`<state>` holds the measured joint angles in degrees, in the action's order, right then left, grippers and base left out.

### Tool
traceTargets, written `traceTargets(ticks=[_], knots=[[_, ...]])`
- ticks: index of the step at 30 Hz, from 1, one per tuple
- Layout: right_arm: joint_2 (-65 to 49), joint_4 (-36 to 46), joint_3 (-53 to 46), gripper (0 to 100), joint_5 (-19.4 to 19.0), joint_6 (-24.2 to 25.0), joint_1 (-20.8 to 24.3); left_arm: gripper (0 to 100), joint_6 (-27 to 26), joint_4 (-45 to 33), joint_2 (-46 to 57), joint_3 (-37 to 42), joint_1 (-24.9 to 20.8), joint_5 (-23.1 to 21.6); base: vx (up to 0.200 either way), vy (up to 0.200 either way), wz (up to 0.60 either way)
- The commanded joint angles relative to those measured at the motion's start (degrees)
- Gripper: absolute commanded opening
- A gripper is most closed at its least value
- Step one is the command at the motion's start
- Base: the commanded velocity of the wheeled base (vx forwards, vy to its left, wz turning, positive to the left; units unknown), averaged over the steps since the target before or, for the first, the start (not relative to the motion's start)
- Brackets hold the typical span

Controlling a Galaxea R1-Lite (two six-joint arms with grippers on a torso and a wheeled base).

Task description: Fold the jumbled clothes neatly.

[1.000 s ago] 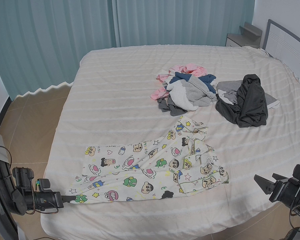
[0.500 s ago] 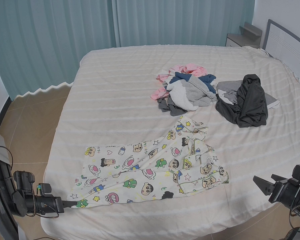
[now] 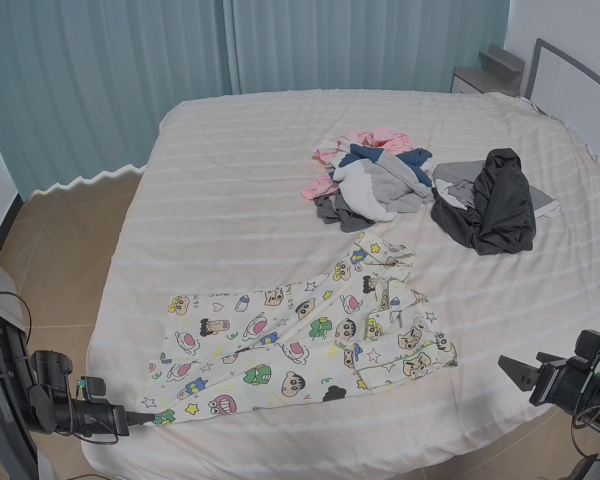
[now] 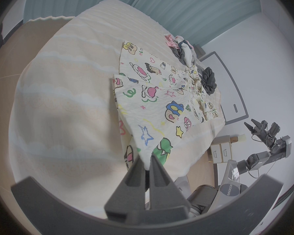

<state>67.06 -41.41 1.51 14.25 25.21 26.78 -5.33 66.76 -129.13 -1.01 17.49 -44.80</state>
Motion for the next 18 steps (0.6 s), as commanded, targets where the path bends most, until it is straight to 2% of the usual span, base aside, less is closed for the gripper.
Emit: traceTargets(ticks=[1, 2, 3, 4, 5, 8, 13, 18], knots=[[10.2, -0.1, 3.5, 100, -4.8, -0.2, -4.3, 0, 0.0, 0.1, -1.4, 0.9, 0.0, -1.3, 0.0, 0.0, 0.0], [10.2, -0.1, 3.5, 100, -4.8, -0.2, -4.3, 0, 0.0, 0.1, -1.4, 0.9, 0.0, -1.3, 0.0, 0.0, 0.0], [12.3, -0.1, 4.8, 100, -7.8, -0.2, -6.1, 0, -0.1, 0.1, -1.4, 0.9, 0.1, -1.9, 0.0, 0.0, 0.0], [16.2, -0.1, 7.2, 100, -13.1, -0.1, -9.8, 0, -0.1, 0.1, -1.5, 0.9, 0.2, -2.2, 0.0, 0.0, 0.0], [18.8, -0.1, 8.5, 100, -15.8, -0.2, -11.8, 0, -0.1, 0.1, -1.5, 0.9, 0.3, -2.3, 0.0, 0.0, 0.0], [27.0, -0.2, 12.6, 100, -20.2, -0.2, -15.4, 0, -0.1, 0.1, -1.6, 0.9, 0.4, -2.5, 0.0, 0.0, 0.0], [38.1, -0.3, 19.8, 100, -21.5, -3.1, -19.7, 0, -0.1, 0.1, -1.6, 0.9, 0.7, -3.1, 0.0, 0.0, 0.0], [45.4, -0.1, 26.4, 100, -23.4, -4.5, -20.6, 0, -0.3, 0.1, -1.8, 0.9, 1.0, -3.2, 0.0, 0.0, 0.0]])
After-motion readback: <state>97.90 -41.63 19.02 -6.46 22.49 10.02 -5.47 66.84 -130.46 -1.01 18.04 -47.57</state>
